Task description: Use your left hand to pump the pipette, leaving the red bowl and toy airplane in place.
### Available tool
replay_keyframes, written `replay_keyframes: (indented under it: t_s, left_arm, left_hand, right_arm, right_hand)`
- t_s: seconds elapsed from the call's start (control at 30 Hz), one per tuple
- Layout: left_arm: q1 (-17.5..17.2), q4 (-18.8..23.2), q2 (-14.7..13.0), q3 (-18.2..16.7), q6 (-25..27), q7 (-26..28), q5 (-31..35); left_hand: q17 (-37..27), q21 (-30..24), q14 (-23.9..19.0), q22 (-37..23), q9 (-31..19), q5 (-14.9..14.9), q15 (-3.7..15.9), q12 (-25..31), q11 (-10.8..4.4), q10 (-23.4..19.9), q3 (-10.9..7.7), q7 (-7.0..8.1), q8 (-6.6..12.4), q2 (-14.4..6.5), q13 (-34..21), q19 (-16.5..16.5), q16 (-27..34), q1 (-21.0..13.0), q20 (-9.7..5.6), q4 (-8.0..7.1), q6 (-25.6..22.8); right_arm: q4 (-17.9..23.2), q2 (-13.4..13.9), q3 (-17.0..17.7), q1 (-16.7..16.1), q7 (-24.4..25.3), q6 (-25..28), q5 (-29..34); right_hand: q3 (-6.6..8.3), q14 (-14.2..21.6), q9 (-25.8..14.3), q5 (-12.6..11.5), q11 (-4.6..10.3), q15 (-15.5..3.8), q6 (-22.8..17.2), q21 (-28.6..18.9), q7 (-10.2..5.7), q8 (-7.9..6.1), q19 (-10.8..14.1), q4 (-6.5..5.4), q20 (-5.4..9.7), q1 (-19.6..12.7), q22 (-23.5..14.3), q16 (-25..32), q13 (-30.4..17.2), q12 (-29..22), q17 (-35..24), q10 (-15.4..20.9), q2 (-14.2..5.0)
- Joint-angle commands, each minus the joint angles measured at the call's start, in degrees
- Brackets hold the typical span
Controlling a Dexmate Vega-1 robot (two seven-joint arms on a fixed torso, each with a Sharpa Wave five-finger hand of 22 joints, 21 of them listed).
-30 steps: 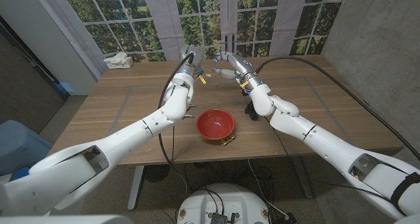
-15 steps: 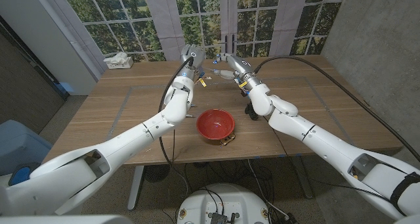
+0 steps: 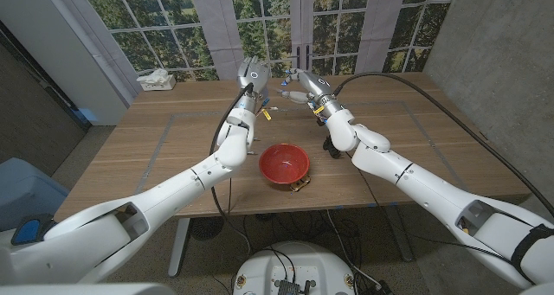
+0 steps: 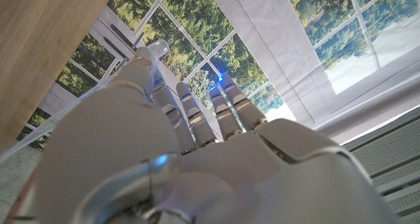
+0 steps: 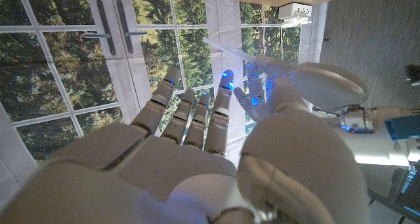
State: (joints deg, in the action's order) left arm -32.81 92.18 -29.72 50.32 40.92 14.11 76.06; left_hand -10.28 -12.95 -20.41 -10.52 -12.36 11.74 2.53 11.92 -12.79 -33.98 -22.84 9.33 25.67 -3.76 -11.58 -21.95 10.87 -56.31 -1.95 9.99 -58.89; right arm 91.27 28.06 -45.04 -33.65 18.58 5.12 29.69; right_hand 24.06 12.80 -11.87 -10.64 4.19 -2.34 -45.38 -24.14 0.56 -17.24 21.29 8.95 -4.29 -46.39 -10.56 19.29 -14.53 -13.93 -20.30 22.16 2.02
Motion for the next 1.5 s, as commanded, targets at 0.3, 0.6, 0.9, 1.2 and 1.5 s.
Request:
replay_keyframes:
  t_s: [0.3, 0.6, 0.9, 1.2, 1.5]
  left_arm:
    - [1.05, -4.83, 0.72, 2.38, 0.40, 11.79, -3.78]
    - [1.17, -5.46, 0.88, 3.17, 0.22, 14.33, -5.38]
    - [0.88, -5.63, 0.76, 3.62, 0.40, 17.34, -6.41]
    - [0.44, -4.97, 0.27, 3.64, 0.59, 18.91, -7.01]
    - [0.27, -4.95, 0.17, 3.73, 1.04, 19.71, -7.11]
  left_hand:
    - [-0.14, -0.43, -0.61, -0.18, -0.21, 0.21, 9.96, 0.31, 0.01, -0.44, 0.33, 0.81, 0.34, 0.01, -0.22, -0.46, 0.38, -0.65, -0.11, -0.02, -1.22]
    - [-0.14, -0.44, -0.70, -0.18, -0.17, 0.22, 10.01, 0.28, 0.01, -0.50, 0.54, 0.93, 0.35, 0.09, -0.21, -0.61, 0.31, -0.67, -0.27, -0.05, -1.30]
    - [-0.15, -0.42, -0.82, -0.18, -0.15, 0.26, 10.07, 0.27, 0.00, -0.60, 0.67, 0.86, 0.39, 0.05, -0.21, -0.69, 0.28, -0.79, -0.37, -0.06, -1.43]
    - [-0.15, -0.44, -0.87, -0.18, -0.12, 0.30, 10.09, 0.23, 0.01, -0.62, 0.82, 0.90, 0.36, 0.07, -0.20, -0.88, 0.21, -0.90, -0.58, -0.05, -1.41]
    - [-0.13, -0.54, -0.87, -0.19, -0.11, 0.33, 10.10, 0.16, 0.02, -0.58, 1.02, 0.88, 0.39, 0.17, -0.19, -1.25, 0.11, -0.99, -0.71, -0.04, -1.53]
  right_arm:
    - [-4.69, -1.44, -0.81, 1.74, 3.20, -2.91, -0.58]
    - [-5.49, -1.53, -0.61, 1.52, 5.15, -4.23, -0.67]
    - [-5.29, -1.48, -0.65, 1.26, 6.00, -3.90, -0.09]
    - [-5.21, -1.32, -0.92, 1.01, 7.70, -3.59, 1.47]
    - [-3.21, -0.80, -1.54, 1.09, 4.89, -0.76, 2.59]
  right_hand:
    - [-0.27, 2.34, -0.10, -0.26, 1.93, -4.33, -7.54, 0.16, -1.32, -2.35, 1.64, 0.52, 1.32, -3.33, -0.12, 1.61, -0.97, -1.69, -0.77, 4.45, -1.82]
    - [-0.43, 2.82, -0.10, -0.07, 1.93, -4.65, -7.94, 0.15, -1.73, -2.37, 1.95, 0.43, 1.46, -3.91, -0.13, 2.06, -1.22, -1.77, -1.01, 4.73, -2.21]
    - [-1.20, 3.14, -0.72, 0.16, 2.70, -5.17, -12.07, 0.27, -2.02, -4.29, 2.20, 0.37, 1.61, -4.59, -0.16, 2.72, -1.76, -2.18, -1.51, 6.01, -2.26]
    - [-1.20, 3.42, -1.35, 0.18, 2.88, -5.64, -12.51, 0.30, -2.26, -4.96, 2.33, 0.70, 1.69, -5.78, -0.17, 3.09, -2.03, -2.21, -1.73, 6.23, -2.45]
    - [-4.59, 1.80, -2.59, 0.34, 0.79, -3.38, -5.29, 1.52, -1.80, -3.31, 0.39, -0.82, -0.25, -2.34, -0.21, 2.85, -2.99, -1.04, -2.23, 3.82, 0.38]
